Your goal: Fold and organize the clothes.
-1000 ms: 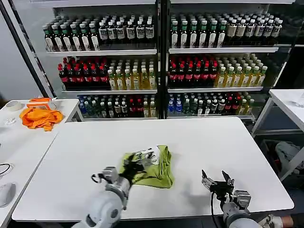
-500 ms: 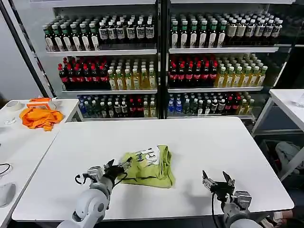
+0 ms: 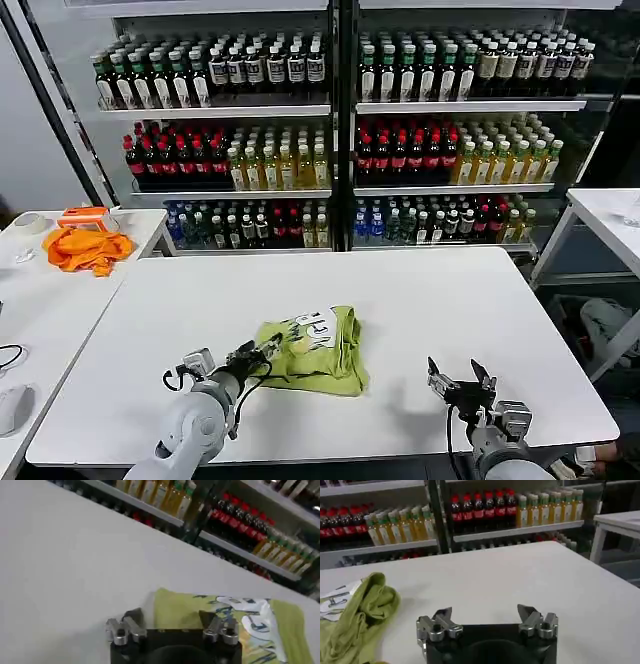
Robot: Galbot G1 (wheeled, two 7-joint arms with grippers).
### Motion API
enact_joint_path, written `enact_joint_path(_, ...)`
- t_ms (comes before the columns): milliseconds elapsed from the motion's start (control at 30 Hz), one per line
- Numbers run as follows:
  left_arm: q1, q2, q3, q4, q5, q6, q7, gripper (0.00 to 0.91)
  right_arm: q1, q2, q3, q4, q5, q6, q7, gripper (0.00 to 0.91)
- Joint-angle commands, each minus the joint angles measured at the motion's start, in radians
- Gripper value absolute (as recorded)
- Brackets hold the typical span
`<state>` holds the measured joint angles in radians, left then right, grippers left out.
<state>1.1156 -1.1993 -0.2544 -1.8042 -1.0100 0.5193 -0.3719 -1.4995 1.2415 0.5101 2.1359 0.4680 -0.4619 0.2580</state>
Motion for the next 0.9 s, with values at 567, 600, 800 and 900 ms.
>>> enact_joint_path(567, 0.01, -0.059, -0.101, -0.004, -0.34, -0.016, 0.003, 0.071, -0.001, 0.007, 0.003, 0.001, 0.003, -0.002, 0.004, 0.907)
enact_joint_path(600, 0.011, -0.06, -0.112, -0.02, -0.345, -0.017, 0.004, 0.071, -0.002, 0.007, 0.003, 0.001, 0.003, -0.002, 0.004, 0.907)
enact_joint_path(800, 0.024, -0.027, -0.214, -0.092, -0.403, -0.019, -0.002, 0.06, -0.001, 0.008, 0.002, 0.001, 0.004, -0.001, 0.004, 0.907)
enact_joint_path(900, 0.031, 0.02, -0.283, -0.124, -0.408, -0.018, -0.004, 0.06, 0.003, 0.006, 0.001, 0.001, 0.006, -0.001, 0.004, 0.907)
